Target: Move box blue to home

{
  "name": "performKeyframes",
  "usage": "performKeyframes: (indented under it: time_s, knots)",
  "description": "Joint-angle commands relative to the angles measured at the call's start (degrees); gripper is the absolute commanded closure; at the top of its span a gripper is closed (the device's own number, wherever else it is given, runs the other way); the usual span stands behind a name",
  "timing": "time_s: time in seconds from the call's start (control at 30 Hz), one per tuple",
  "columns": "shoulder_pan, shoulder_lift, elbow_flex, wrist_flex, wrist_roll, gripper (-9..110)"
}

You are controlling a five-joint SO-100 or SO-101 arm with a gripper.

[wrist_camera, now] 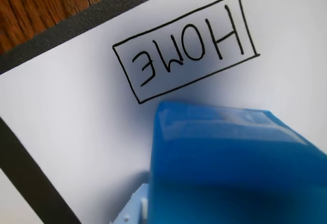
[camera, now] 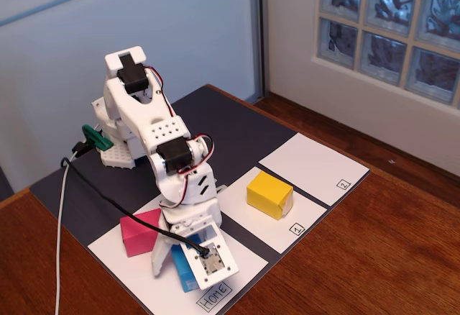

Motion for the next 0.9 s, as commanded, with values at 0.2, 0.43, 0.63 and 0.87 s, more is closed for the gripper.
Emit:
performKeyframes:
  time_s: [0.2, 0.43, 0.63, 0.87]
  knots:
    - [-0.88, 10.99, -0.26, 0.44, 1.49, 59]
    - [-1.14, 15.73, 1.49, 0.97, 1.76, 63]
    - [-1.93, 22.32, 8.44, 0.97, 1.67, 77]
    - [-3.96, 29.27, 13.97, 3.43, -0.18, 102]
